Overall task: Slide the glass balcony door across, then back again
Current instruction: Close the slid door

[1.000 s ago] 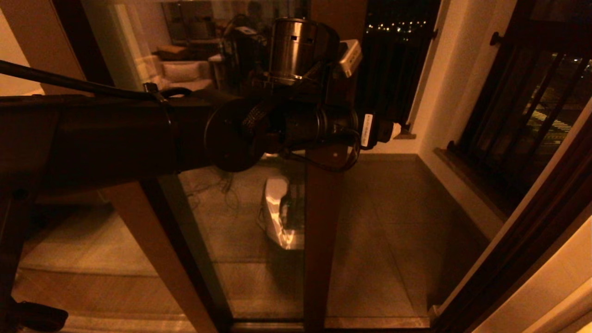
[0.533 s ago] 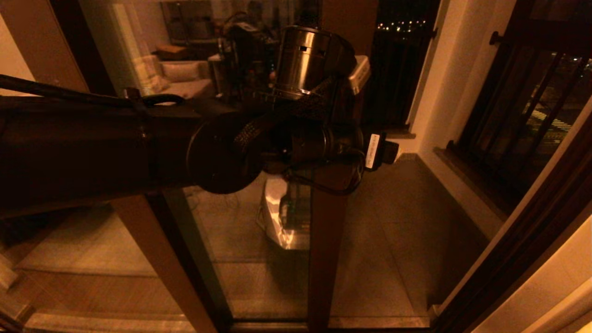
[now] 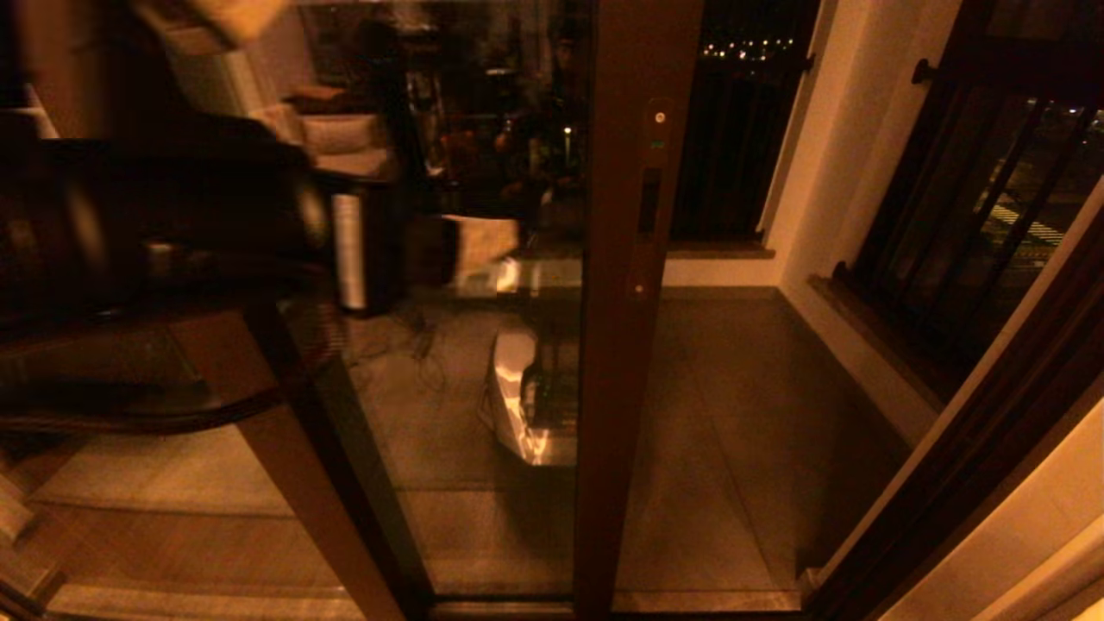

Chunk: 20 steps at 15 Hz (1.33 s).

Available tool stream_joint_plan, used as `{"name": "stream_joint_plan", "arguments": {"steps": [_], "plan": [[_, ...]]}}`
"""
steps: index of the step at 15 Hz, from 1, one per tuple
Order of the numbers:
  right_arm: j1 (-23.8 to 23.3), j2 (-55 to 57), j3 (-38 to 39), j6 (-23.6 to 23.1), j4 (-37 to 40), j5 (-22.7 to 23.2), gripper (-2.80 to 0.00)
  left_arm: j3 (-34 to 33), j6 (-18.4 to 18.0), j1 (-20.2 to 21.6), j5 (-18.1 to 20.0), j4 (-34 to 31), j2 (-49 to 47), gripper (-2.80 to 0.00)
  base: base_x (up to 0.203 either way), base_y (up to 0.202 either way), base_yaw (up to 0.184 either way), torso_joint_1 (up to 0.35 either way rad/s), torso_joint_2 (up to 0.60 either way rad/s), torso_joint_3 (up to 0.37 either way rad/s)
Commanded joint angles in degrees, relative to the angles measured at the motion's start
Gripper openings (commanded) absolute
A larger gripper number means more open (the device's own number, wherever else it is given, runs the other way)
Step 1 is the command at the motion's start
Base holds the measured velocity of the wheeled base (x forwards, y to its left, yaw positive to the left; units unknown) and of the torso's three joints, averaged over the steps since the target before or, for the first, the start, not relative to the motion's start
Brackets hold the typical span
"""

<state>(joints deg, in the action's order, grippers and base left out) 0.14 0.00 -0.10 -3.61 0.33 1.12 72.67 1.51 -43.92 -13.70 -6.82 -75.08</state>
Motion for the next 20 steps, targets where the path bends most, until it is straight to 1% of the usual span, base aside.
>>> {"name": "stream_joint_plan", "arguments": {"steps": [1, 3, 5, 6, 7, 8, 9, 10, 11, 12, 15, 17, 18, 19, 20], "plan": [[0.04, 0.00, 0.01, -0.07, 0.01, 0.02, -2.80, -8.65, -0.85, 7.92, -0.76, -4.05, 21.77, -2.80, 0.000, 0.000, 0.000, 0.000, 0.00, 0.000], [-0.03, 0.00, 0.01, -0.08, 0.03, 0.02, -2.80, -11.82, -2.24, 11.88, -1.32, -12.35, 32.93, -2.80, 0.000, 0.000, 0.000, 0.000, 0.00, 0.000], [0.04, 0.00, 0.01, -0.08, -0.04, 0.02, -2.80, -15.49, -4.16, 17.23, -1.73, -18.16, 42.33, -2.80, 0.000, 0.000, 0.000, 0.000, 0.00, 0.000], [-0.01, 0.00, 0.01, -0.08, 0.03, 0.02, -2.80, -17.07, -5.19, 19.29, -2.13, -19.68, 46.27, -2.80, 0.000, 0.000, 0.000, 0.000, 0.00, 0.000], [0.04, 0.00, 0.01, -0.08, -0.06, 0.02, -2.80, -18.57, -6.02, 22.18, -3.12, -20.83, 49.95, -2.80, 0.000, 0.000, 0.000, 0.000, 0.00, 0.000], [0.04, 0.00, 0.01, 0.00, 0.02, 0.02, -2.80, -20.54, -6.50, 26.03, -4.49, -21.54, 53.20, -2.80, 0.000, 0.000, 0.000, 0.000, 0.00, 0.000], [0.04, 0.00, 0.01, -0.08, -0.06, 0.02, -2.80, -22.68, -6.73, 28.56, -5.28, -21.87, 56.57, -2.80, 0.000, 0.000, 0.000, 0.000, 0.00, 0.000], [0.04, 0.00, 0.01, -0.03, -0.06, 0.02, -2.80, -25.41, -5.84, 30.25, -6.89, -21.61, 58.83, -2.80, 0.000, 0.000, 0.000, 0.000, 0.00, 0.000], [0.04, 0.00, 0.01, 0.00, -0.06, 0.02, -2.80, -26.32, -1.55, 31.09, -9.98, -20.09, 59.20, -2.80, 0.000, 0.000, 0.000, 0.000, 0.00, 0.000], [0.04, 0.00, 0.01, 0.00, -0.06, 0.02, -2.80, -26.67, 1.23, 31.71, -11.12, -18.44, 59.04, -2.80, 0.000, 0.000, 0.000, 0.000, 0.00, 0.000], [0.04, 0.00, 0.01, 0.00, -0.06, 0.02, -2.80, -27.87, -0.24, 39.64, -8.08, -18.06, 59.17, -2.80, 0.000, 0.000, 0.000, 0.000, 0.00, 0.000], [0.00, 0.00, 0.01, 0.00, -0.06, 0.02, -2.80, -30.25, -1.84, 42.19, -5.29, -18.75, 64.54, -2.80, 0.000, 0.000, 0.000, 0.000, 0.00, 0.000], [0.04, 0.00, 0.01, 0.00, -0.06, 0.02, -2.80, -32.70, -2.89, 42.80, -4.35, -19.69, 68.30, -2.80, 0.000, 0.000, 0.000, 0.000, 0.00, 0.000], [0.04, 0.00, 0.01, -0.08, -0.06, 0.02, -2.80, -36.78, -3.52, 43.15, -3.76, -20.46, 72.19, -2.80, 0.000, 0.000, 0.000, 0.000, 0.00, 0.000], [0.04, 0.00, 0.01, 0.00, -0.06, 0.02, -2.80, -42.85, -2.40, 43.38, -3.79, -20.34, 74.26, -2.80, 0.000, 0.000, 0.000, 0.000, 0.00, 0.000]]}}
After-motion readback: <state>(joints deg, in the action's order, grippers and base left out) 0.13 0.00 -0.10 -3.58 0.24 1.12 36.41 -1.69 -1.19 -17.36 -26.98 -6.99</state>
